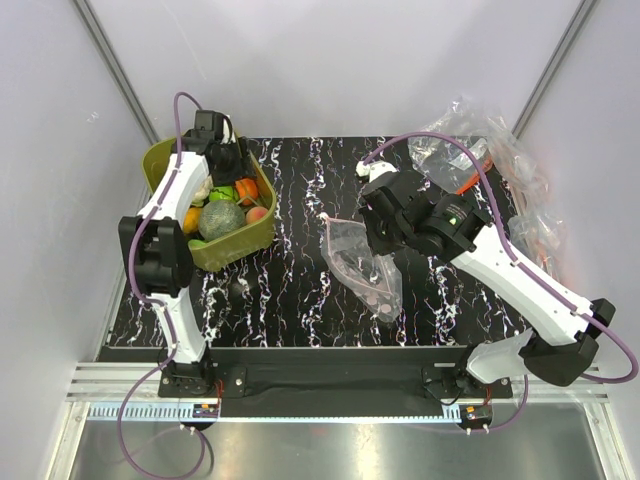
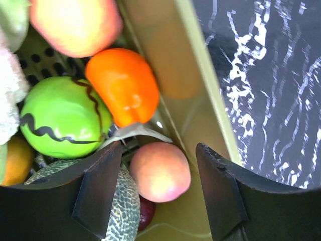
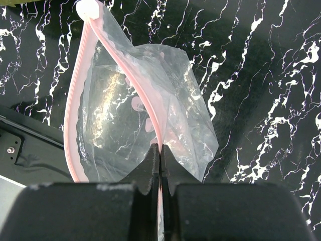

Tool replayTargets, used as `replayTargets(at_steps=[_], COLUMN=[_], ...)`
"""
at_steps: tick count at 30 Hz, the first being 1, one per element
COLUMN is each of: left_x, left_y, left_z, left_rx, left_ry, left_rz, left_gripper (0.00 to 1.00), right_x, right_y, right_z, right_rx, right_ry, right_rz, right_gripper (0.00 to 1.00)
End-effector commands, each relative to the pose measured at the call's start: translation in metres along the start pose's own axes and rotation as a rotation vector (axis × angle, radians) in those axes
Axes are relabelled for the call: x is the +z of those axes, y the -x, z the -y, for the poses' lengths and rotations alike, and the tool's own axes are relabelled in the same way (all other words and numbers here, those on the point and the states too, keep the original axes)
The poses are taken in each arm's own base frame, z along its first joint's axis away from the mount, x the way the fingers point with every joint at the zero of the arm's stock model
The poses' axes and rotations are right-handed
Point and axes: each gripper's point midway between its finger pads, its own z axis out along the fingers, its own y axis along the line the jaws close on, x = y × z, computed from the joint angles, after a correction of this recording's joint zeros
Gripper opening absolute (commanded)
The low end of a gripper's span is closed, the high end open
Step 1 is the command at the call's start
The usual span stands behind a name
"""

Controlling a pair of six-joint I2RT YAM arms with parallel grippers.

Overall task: Place the food in the zip-top bag and seal the zipper
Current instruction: Pick up the fake fruit from the bin.

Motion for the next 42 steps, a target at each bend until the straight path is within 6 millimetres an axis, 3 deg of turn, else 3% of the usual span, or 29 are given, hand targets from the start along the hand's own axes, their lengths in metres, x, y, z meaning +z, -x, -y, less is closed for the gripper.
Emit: replayTargets(at_steps=[1,5,11,12,15,16,19,24,26,28,29,31,32,33,34,39,40,42], left_x=[-0.004,-0.001,0.018,0.021,0.026,0.026,0.022,-0.028,-0.061,-0.082,-0.106,-0.126,-0.152,-0.162,-0.186,-0.253,-0.274,-0.298], left_y=[0.021,0.023,0.027,0.027,0.028,0.028,0.027,0.051,0.068,0.067,0.071,0.068,0.072,0.070,0.071,0.075,0.074,0.077], left_z=[-0.006,-0.008,-0.011,-0.010,-0.009,-0.006,-0.005,0.017,0.026,0.025,0.030,0.038,0.044,0.046,0.054,0.083,0.094,0.113], left_rx=[-0.035,-0.056,-0.101,-0.106,-0.120,-0.123,-0.119,-0.091,-0.087,-0.118,-0.124,-0.158,-0.161,-0.181,-0.179,-0.208,-0.203,-0.215], left_ry=[0.061,0.074,0.083,0.083,0.077,0.067,0.070,-0.007,-0.015,0.007,-0.013,-0.051,-0.081,-0.095,-0.133,-0.293,-0.351,-0.442], left_rz=[0.096,0.126,0.120,0.126,0.127,0.124,0.129,0.227,0.286,0.292,0.332,0.355,0.405,0.417,0.456,0.558,0.584,0.622], left_gripper=[0.66,0.65,0.51,0.40,0.21,0.09,0.00,0.00,0.00,0.00,0.00,0.00,0.00,0.00,0.00,0.00,0.00,0.00], right_x=[-0.009,-0.011,-0.013,-0.013,-0.012,-0.012,-0.012,-0.013,-0.014,-0.014,-0.013,-0.012,-0.012,-0.012,-0.009,-0.005,-0.004,-0.004], right_y=[0.010,0.010,0.009,0.008,0.007,0.007,0.007,0.008,0.010,0.011,0.012,0.013,0.015,0.016,0.016,0.018,0.016,0.017], right_z=[0.005,0.006,0.007,0.007,0.007,0.008,0.008,0.007,0.008,0.008,0.007,0.005,0.004,0.002,0.001,-0.005,-0.005,-0.006], right_rx=[0.023,0.015,0.012,0.012,0.014,0.015,0.016,0.016,0.013,0.009,0.003,-0.003,-0.007,-0.006,-0.005,0.009,0.005,0.008], right_ry=[-0.004,-0.004,-0.008,-0.010,-0.011,-0.014,-0.012,-0.004,-0.001,0.000,0.003,0.010,0.018,0.024,0.025,0.033,0.029,0.031], right_rz=[0.057,0.055,0.054,0.051,0.047,0.048,0.052,0.064,0.074,0.080,0.086,0.089,0.092,0.093,0.086,0.060,0.051,0.047], right_gripper=[0.00,0.00,0.00,0.00,0.00,0.00,0.00,0.00,0.00,0.00,0.00,0.00,0.00,0.00,0.00,0.00,0.00,0.00])
